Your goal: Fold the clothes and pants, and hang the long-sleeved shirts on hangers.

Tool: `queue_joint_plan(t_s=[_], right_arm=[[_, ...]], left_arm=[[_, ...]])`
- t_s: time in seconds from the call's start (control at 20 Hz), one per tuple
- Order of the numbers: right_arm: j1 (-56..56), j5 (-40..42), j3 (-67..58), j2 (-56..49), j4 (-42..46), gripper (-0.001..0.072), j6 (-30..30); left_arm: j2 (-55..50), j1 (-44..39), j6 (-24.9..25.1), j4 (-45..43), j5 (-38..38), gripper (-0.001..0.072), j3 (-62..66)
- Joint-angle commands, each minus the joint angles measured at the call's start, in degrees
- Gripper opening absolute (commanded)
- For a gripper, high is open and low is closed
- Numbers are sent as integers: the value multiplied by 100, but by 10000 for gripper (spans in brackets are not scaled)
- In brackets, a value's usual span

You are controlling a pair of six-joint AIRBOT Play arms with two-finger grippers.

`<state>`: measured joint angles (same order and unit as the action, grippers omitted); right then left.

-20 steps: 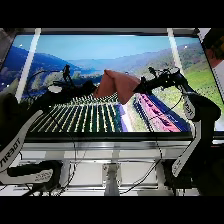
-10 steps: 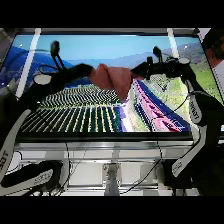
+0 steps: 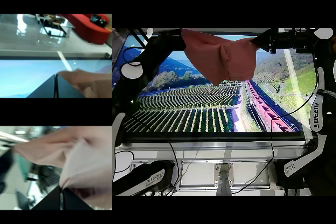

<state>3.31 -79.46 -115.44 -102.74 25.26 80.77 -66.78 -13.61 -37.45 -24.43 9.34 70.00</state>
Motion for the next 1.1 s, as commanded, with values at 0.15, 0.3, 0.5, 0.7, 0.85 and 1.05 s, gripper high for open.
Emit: queue_joint_plan(t_s=[0.15, 0.3, 0.5, 0.7, 0.85, 1.05], right_arm=[[-15, -485, 127, 190, 1235, 10, 304], [-39, -697, 129, 490, 1255, 10, 205], [-221, -824, 149, 1141, 1521, 10, 142], [-710, -1344, 157, 1770, 1628, 10, 129], [-1075, -1617, 157, 2275, 1952, 10, 227], [-1375, -1687, 157, 2441, 2031, 9, 339]], left_arm=[[44, 0, 39, -1012, 509, 5, 37], [323, 0, 42, -1034, 1010, 5, 37], [826, -205, -529, -2181, 1453, 4, 35], [1185, -675, -2524, -4876, 2647, 3, 33], [1519, -1276, -3871, -6874, 3156, 3, 33], [1519, -1427, -4666, -6918, 4105, 4, 33]])
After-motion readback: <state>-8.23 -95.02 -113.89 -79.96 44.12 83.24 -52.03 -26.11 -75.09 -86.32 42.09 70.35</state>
